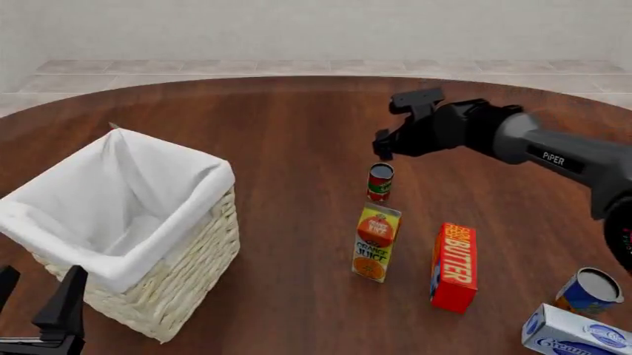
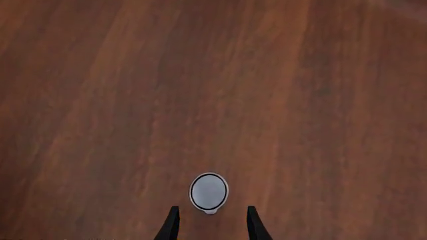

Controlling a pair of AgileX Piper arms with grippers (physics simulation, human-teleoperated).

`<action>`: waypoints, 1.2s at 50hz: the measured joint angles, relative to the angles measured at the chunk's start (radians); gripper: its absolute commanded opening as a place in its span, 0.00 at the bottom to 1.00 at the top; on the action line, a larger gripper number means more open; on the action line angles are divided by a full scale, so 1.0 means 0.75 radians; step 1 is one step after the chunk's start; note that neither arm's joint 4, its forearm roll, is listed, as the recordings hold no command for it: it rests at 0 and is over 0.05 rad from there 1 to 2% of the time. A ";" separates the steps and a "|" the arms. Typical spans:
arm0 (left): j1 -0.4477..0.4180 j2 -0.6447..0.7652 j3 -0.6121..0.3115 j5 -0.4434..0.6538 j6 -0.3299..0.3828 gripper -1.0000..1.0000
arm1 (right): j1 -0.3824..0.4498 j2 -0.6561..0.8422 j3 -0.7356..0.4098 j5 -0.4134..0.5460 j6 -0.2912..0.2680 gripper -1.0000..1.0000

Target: Pick up the tomato sauce, and put it in the basket.

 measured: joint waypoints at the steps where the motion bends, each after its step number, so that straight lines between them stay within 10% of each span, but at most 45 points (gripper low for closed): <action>1: 0.000 0.000 0.000 0.000 0.000 1.00 | 0.001 0.004 -0.003 0.002 0.000 1.00; 60: 0.000 0.000 0.000 0.000 0.000 1.00 | 0.002 0.269 -0.186 0.049 -0.025 1.00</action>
